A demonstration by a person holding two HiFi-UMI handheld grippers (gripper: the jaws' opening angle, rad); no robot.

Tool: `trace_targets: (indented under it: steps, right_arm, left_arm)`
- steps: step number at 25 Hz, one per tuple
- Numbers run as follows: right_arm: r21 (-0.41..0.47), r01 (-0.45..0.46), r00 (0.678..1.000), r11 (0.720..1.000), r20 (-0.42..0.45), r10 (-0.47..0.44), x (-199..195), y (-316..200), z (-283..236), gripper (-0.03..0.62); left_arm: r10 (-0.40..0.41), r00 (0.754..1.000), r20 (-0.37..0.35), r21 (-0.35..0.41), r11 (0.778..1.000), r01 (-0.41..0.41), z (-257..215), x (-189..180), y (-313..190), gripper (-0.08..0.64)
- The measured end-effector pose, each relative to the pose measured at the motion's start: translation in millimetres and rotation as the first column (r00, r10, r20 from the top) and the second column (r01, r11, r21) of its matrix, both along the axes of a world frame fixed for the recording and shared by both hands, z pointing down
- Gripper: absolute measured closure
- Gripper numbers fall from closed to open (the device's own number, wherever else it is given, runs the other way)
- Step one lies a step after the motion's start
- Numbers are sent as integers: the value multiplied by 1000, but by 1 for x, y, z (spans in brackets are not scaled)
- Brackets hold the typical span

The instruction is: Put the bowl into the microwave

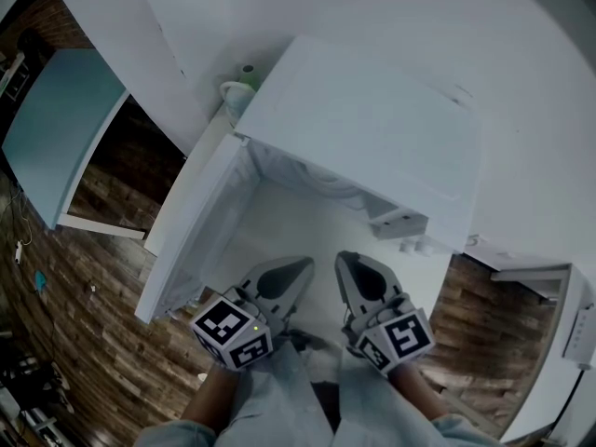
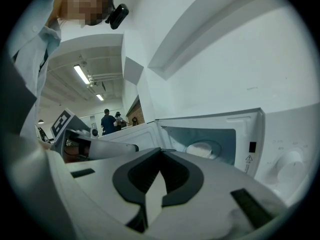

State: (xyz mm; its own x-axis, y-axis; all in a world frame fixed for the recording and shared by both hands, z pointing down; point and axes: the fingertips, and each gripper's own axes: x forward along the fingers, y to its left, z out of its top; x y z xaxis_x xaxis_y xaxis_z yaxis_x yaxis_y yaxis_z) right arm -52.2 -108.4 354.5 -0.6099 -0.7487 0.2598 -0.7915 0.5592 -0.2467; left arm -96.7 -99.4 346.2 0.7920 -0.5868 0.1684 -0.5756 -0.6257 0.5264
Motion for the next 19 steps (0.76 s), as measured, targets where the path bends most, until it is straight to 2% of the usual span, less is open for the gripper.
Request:
trace_targets:
  steps: [19]
  right_arm:
    - [1, 25, 1000, 1000, 1, -25, -5, -2, 0, 589]
  left_arm:
    - [8, 1000, -1, -11, 1000, -8, 2, 2, -2, 561]
